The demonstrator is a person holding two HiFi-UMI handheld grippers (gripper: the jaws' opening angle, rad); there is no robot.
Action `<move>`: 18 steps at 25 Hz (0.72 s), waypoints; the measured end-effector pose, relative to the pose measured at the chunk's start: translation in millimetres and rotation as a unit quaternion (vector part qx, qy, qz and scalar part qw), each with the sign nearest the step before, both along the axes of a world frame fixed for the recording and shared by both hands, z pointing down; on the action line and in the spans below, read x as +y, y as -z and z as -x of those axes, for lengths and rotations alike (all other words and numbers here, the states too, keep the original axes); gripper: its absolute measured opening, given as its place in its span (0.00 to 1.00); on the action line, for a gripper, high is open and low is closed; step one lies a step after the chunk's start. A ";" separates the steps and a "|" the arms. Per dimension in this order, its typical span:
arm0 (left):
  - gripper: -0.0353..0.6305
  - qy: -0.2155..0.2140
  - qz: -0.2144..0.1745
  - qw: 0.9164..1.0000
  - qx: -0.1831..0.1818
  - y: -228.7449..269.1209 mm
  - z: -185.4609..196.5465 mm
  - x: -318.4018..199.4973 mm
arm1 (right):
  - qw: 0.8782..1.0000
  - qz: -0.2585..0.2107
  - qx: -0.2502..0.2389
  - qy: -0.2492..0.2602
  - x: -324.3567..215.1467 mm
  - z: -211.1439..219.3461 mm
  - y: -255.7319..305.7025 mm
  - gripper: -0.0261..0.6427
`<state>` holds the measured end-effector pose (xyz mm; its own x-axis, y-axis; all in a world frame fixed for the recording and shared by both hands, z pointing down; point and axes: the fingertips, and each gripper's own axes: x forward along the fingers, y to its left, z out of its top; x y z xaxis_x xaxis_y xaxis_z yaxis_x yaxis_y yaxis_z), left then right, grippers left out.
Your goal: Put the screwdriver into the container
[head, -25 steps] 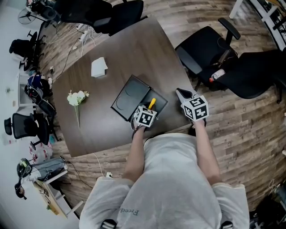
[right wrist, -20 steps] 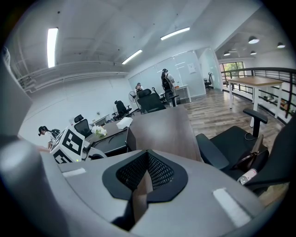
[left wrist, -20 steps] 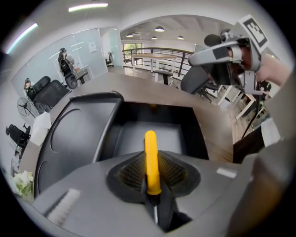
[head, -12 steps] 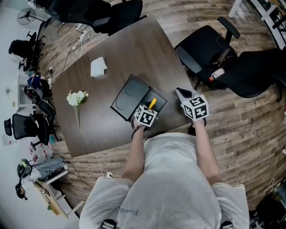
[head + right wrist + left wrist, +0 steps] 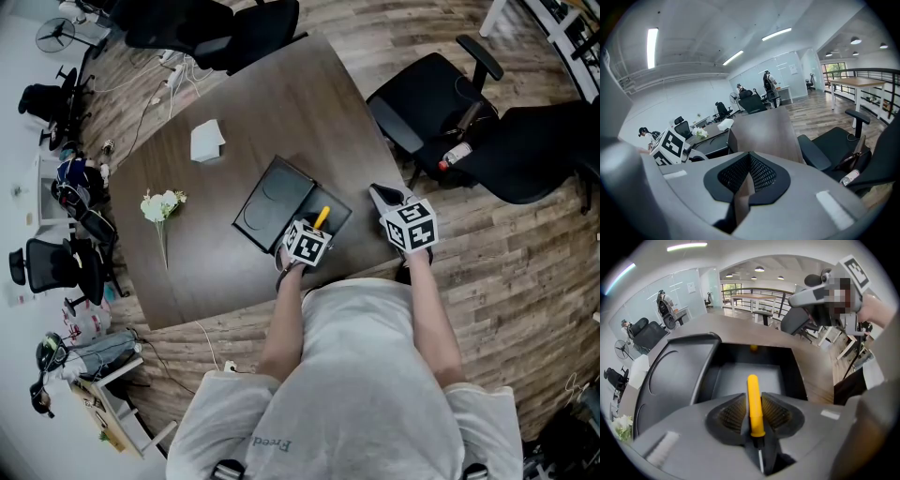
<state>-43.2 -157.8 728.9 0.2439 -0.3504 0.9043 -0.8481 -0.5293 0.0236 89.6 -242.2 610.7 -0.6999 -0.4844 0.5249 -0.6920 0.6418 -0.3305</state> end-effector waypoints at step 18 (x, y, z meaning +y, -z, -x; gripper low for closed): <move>0.29 0.008 -0.012 1.000 0.024 25.4 -4.2 2.5 | 1.000 0.004 0.004 0.008 11.8 10.5 -2.9 0.04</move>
<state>-39.0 -155.3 703.5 0.2810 -0.3764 0.8828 -0.8542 -0.5174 0.0513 79.1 -230.4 613.6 -0.7039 -0.4679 0.5344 -0.6836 0.6506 -0.3308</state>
